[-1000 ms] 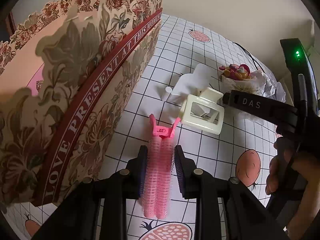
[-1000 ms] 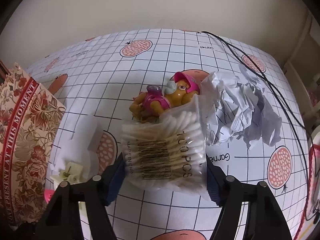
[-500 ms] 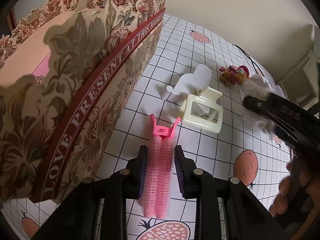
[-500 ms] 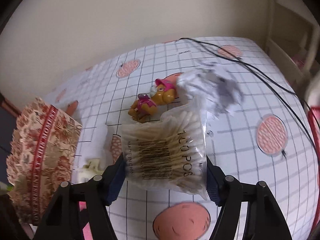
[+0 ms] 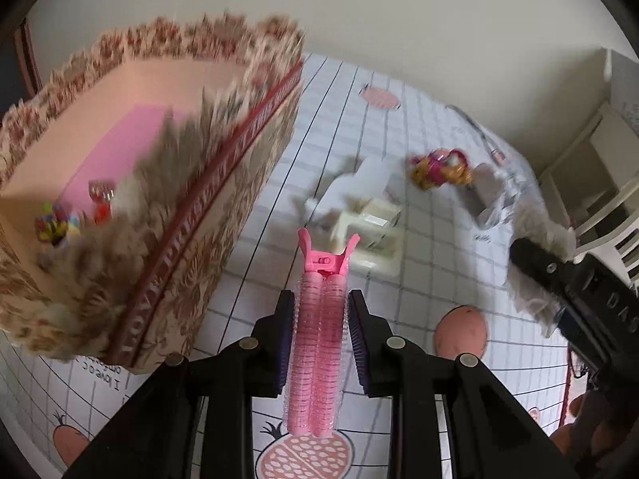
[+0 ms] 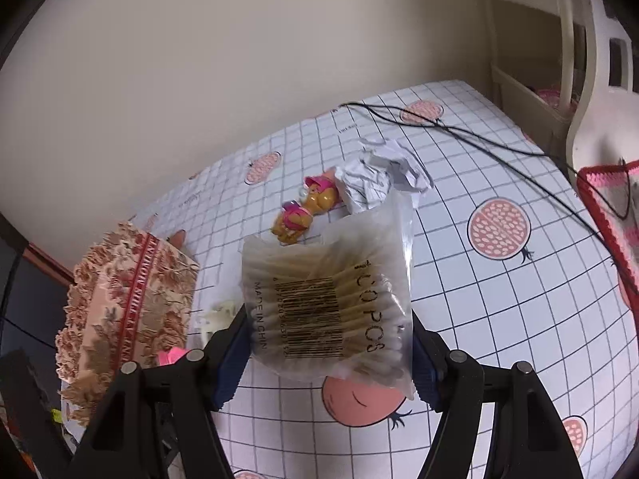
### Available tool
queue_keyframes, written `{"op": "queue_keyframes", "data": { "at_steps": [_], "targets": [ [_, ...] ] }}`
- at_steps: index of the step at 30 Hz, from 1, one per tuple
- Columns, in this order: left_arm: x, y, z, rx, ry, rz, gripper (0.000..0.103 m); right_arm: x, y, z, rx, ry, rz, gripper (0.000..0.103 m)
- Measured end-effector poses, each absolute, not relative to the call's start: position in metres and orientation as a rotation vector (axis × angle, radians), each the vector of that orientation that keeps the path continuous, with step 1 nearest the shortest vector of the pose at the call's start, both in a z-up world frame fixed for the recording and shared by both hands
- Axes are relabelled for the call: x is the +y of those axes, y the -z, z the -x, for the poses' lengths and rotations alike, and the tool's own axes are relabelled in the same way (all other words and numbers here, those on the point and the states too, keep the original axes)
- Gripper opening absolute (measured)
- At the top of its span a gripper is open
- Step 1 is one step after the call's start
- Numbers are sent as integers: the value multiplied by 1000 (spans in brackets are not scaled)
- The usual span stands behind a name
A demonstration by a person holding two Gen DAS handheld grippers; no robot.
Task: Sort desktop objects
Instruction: 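Carry the pink roller and cotton-swab bag toward the floral box with both tools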
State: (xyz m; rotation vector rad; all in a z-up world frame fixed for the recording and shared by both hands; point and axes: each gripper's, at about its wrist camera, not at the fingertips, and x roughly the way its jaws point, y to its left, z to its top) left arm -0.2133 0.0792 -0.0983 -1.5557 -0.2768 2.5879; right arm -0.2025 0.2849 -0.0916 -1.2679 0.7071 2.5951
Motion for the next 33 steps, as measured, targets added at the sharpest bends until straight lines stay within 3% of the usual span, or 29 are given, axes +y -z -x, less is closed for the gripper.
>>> {"op": "queue_keyframes", "data": {
  "at_steps": [21,33],
  "targets": [
    [67,-16,189,-248,-2778,1128,28,258,7,188,646,-2816,1044,72],
    [53,-31,200,-333,-2829,1054,28,251,8,196,629,-2845,1013,72]
  ]
}}
